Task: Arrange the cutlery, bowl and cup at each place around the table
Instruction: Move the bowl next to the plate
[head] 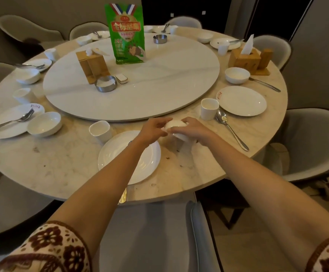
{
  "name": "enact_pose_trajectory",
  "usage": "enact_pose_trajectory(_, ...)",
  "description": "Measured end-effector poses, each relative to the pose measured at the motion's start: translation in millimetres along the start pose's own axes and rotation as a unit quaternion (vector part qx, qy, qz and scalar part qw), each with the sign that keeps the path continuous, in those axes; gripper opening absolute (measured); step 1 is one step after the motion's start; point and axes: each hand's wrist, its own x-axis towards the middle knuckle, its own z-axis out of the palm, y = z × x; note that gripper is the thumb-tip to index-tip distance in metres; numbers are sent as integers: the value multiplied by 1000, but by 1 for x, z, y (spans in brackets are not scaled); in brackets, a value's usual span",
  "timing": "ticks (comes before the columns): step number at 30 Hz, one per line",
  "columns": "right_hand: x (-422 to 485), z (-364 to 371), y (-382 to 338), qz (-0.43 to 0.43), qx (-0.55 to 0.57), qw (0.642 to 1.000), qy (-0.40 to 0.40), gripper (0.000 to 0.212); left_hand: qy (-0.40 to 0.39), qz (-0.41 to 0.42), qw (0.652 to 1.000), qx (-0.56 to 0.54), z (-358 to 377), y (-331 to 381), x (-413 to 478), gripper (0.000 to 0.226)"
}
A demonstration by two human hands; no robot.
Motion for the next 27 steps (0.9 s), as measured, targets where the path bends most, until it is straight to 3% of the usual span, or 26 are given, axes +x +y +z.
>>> enact_pose_trajectory(4,8,-33,-21,91,159,965,-186,79,56,71,995,43,-8,18,8,29)
enact_pose_trajectory(8,22,-52,-26,115,230,929,-264,62,94,22,994,49,-10,33,19,25)
enact_pose_trajectory(15,52,-52,-14,146,274,918,-247,65,136,-99,981,97,-12,29,32,23)
enact_pose_trajectory(21,54,-34,-15,118,230,947,-189,40,159,-188,967,63,-16,23,26,30)
enact_pose_trajectory(27,51,-18,-14,83,221,962,-137,34,167,-211,963,35,-19,13,24,28)
